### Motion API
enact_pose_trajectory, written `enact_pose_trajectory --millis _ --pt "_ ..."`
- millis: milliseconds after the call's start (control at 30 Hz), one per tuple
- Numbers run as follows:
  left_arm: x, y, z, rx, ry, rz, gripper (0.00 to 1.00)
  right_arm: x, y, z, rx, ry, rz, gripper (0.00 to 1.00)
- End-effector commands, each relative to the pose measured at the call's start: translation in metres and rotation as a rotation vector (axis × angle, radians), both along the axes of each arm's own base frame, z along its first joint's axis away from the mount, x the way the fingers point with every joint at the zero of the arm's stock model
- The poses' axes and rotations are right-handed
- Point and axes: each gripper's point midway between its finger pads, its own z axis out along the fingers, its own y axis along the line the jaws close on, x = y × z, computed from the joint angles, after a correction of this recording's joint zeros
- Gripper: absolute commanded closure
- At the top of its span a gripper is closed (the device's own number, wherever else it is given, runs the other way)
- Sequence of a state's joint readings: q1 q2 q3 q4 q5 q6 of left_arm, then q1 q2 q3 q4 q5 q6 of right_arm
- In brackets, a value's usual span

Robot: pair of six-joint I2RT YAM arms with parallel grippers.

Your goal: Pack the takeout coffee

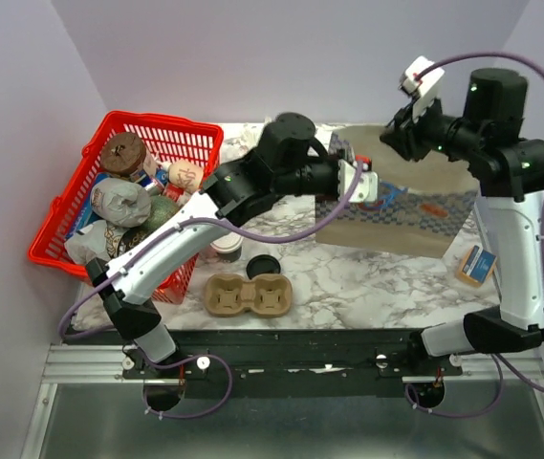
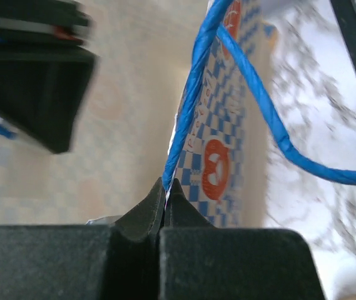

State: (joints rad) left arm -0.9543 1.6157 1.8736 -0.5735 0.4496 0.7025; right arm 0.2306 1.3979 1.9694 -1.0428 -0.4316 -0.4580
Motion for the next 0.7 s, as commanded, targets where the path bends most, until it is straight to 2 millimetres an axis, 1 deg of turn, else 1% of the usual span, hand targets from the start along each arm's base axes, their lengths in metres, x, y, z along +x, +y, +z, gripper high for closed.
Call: enact_pose_trajectory --millis 0,33,67,100,133,167,200,233,267,300,400,433,467,500,533,567,600,667 --pt "0.000 0.015 0.109 -0.195 -0.184 0.045 1.00 -0.016 0.006 0.076 0.086 -0.153 0.024 1.00" --pt "-0.001 0.016 0.107 -0.181 -0.193 0.026 1.00 -0.011 0.004 0.075 0.068 -0.164 0.020 1.00" --pt "0.000 0.015 0.094 -0.149 -0.183 0.015 1.00 -0.006 0.005 0.055 0.045 -0.117 0.021 0.99" --pt "-0.001 0.014 0.081 -0.120 -0.163 0.004 1.00 0.000 0.005 0.045 0.037 -0.111 0.021 1.00" --pt "-0.006 0.012 0.068 -0.098 -0.136 -0.033 1.00 0.004 0.005 0.030 0.029 -0.087 0.015 0.99" --pt "-0.005 0.010 0.039 -0.044 -0.092 -0.045 1.00 -0.002 0.005 0.017 0.022 -0.074 0.023 1.00" --pt "-0.009 0.011 0.027 -0.024 -0.076 -0.058 1.00 0.004 0.008 -0.016 0.012 -0.024 0.036 1.00" --pt "-0.010 0.011 0.014 -0.002 -0.061 -0.069 1.00 0.003 0.009 -0.029 0.016 -0.005 0.042 1.00" --pt "-0.010 0.011 0.001 0.016 -0.046 -0.068 1.00 0.000 0.009 -0.037 0.017 0.002 0.041 0.99" --pt "-0.007 0.011 -0.027 0.050 -0.017 -0.052 1.00 0.004 0.009 -0.062 0.004 0.047 0.035 1.00" --pt "-0.005 0.018 -0.081 0.124 0.016 -0.031 1.00 0.009 0.005 -0.088 -0.024 0.060 0.025 0.99" --pt "-0.004 0.019 -0.085 0.120 0.031 -0.017 1.00 0.009 0.005 -0.094 -0.031 0.069 0.022 0.99" --pt "-0.004 0.020 -0.087 0.118 0.046 -0.006 1.00 0.010 0.004 -0.092 -0.031 0.065 0.019 1.00" --pt "-0.004 0.020 -0.084 0.113 0.043 -0.002 1.00 0.012 0.005 -0.091 -0.031 0.068 0.020 1.00" --pt "-0.003 0.020 -0.082 0.111 0.043 -0.002 1.00 0.014 0.005 -0.084 -0.029 0.053 0.018 1.00" --pt "-0.002 0.019 -0.081 0.109 0.040 0.001 1.00 0.015 0.005 -0.083 -0.031 0.048 0.016 1.00" --pt "-0.002 0.018 -0.084 0.114 0.040 -0.001 1.00 0.018 0.004 -0.083 -0.033 0.043 0.010 0.99" --pt "0.000 0.018 -0.087 0.123 0.042 -0.002 1.00 0.023 0.003 -0.089 -0.044 0.057 0.000 0.99"
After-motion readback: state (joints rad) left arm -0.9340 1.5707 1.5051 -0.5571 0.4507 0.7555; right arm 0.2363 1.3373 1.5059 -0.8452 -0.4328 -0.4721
